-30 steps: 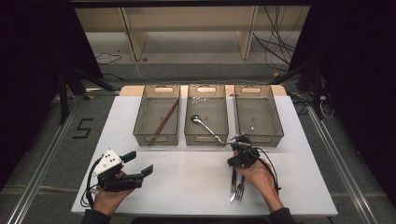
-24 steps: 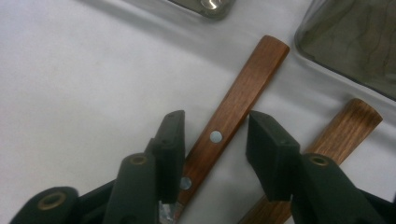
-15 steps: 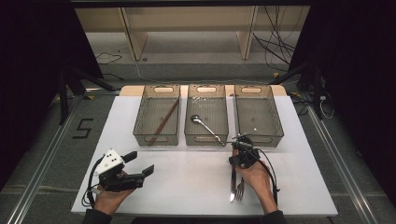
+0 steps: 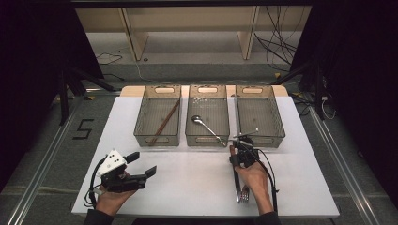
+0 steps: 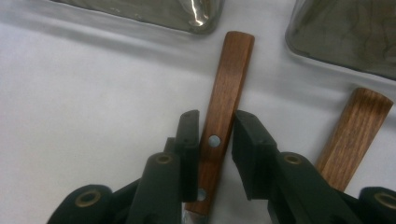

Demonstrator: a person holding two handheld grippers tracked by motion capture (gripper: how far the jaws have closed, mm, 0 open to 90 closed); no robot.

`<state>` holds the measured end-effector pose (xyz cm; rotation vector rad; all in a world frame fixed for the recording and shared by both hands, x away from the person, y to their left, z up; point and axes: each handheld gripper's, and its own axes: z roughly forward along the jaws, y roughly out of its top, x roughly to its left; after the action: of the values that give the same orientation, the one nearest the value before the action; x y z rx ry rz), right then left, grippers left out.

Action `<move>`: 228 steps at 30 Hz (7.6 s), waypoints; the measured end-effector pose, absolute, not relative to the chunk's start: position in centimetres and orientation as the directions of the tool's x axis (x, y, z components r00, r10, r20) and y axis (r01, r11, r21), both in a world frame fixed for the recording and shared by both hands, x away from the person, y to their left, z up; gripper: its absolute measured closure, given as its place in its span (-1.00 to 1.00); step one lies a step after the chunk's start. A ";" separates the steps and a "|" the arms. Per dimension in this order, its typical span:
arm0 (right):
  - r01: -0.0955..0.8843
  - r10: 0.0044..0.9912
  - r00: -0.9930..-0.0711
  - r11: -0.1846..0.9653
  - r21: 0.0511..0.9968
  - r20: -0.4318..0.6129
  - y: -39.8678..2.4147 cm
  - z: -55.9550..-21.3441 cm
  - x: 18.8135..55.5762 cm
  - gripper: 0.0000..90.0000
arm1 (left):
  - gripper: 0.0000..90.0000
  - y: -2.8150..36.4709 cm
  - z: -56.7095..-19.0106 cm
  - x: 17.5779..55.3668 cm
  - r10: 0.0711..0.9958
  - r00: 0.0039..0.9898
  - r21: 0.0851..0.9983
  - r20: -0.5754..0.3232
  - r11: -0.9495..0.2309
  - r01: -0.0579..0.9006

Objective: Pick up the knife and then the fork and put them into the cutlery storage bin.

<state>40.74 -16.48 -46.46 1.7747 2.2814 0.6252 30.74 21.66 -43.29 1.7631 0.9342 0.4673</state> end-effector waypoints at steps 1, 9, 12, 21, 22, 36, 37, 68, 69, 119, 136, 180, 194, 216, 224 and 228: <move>0.879 0.958 -0.263 0.189 0.438 0.115 -16.5 -46.5 40.7 0.62 | -0.64 21.7 -43.3 30.8 0.775 0.621 0.915 -0.116 -0.160 0.371; 0.887 0.966 -0.213 0.129 0.444 0.144 -16.4 -46.6 40.7 0.68 | -0.64 21.6 -43.3 30.7 0.774 0.622 0.915 -0.115 -0.161 0.369; 0.886 0.966 -0.212 0.127 0.445 0.148 -16.4 -46.6 40.8 0.69 | -0.64 21.7 -43.3 30.7 0.774 0.622 0.915 -0.115 -0.161 0.370; 0.874 0.966 -0.189 0.085 0.478 0.175 -17.0 -46.2 40.8 0.69 | -0.64 21.8 -43.3 30.7 0.776 0.620 0.915 -0.116 -0.160 0.371; 0.870 0.966 -0.191 0.085 0.486 0.174 -17.2 -46.1 40.8 0.70 | -0.64 21.8 -43.3 30.7 0.776 0.620 0.915 -0.116 -0.160 0.371; 0.824 0.946 -0.211 0.037 0.565 0.247 -18.4 -44.6 40.6 0.71 | -0.64 21.9 -43.2 30.7 0.777 0.619 0.916 -0.115 -0.157 0.368; 0.823 0.945 -0.212 0.036 0.567 0.248 -18.5 -44.6 40.6 0.71 | -0.64 21.9 -43.2 30.7 0.777 0.619 0.916 -0.115 -0.158 0.369; 0.759 0.934 -0.251 0.027 0.651 0.255 -18.7 -43.6 39.4 0.70 | -0.64 20.9 -43.5 31.0 0.746 0.640 0.900 -0.185 -0.132 0.414; 0.756 0.934 -0.255 0.030 0.653 0.252 -18.7 -43.6 39.4 0.70 | -0.63 20.4 -43.6 31.1 0.737 0.640 0.896 -0.216 -0.112 0.430; 0.687 0.906 -0.338 0.052 0.725 0.256 -17.7 -42.2 37.2 0.70 | 0.30 -0.9 -47.7 38.6 0.539 0.652 0.725 -0.533 -0.107 0.680; 0.657 0.875 -0.371 0.009 0.754 0.313 -18.5 -40.8 36.8 0.30 | 0.78 0.2 -47.0 39.6 0.502 0.594 0.658 -0.629 -0.063 0.750; 0.507 0.826 -0.519 0.092 0.857 0.218 -26.0 -41.9 27.5 -0.53 | 0.79 -4.1 -35.7 50.3 0.572 0.656 0.756 -0.492 -0.094 0.648; 0.516 0.821 -0.532 0.118 0.849 0.209 -25.5 -42.4 27.2 -0.53 | 0.78 -6.6 -34.9 53.5 0.597 0.629 0.752 -0.498 -0.064 0.656; 0.490 0.806 -0.556 0.121 0.863 0.203 -25.1 -42.1 26.7 -0.56 | 0.78 -8.0 -37.7 54.8 0.663 0.586 0.725 -0.466 -0.094 0.683; 0.489 0.804 -0.559 0.123 0.863 0.202 -25.1 -42.1 26.8 -0.55 | 0.77 -8.5 -37.9 54.6 0.683 0.580 0.713 -0.443 -0.124 0.691; 0.490 0.803 -0.560 0.123 0.863 0.203 -25.1 -42.0 26.8 -0.55 | 0.77 -8.7 -38.3 54.7 0.695 0.576 0.708 -0.430 -0.136 0.693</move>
<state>26.76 -25.05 -42.02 1.2623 2.0939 1.4112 54.70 -8.74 -38.29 1.8480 1.1287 0.0028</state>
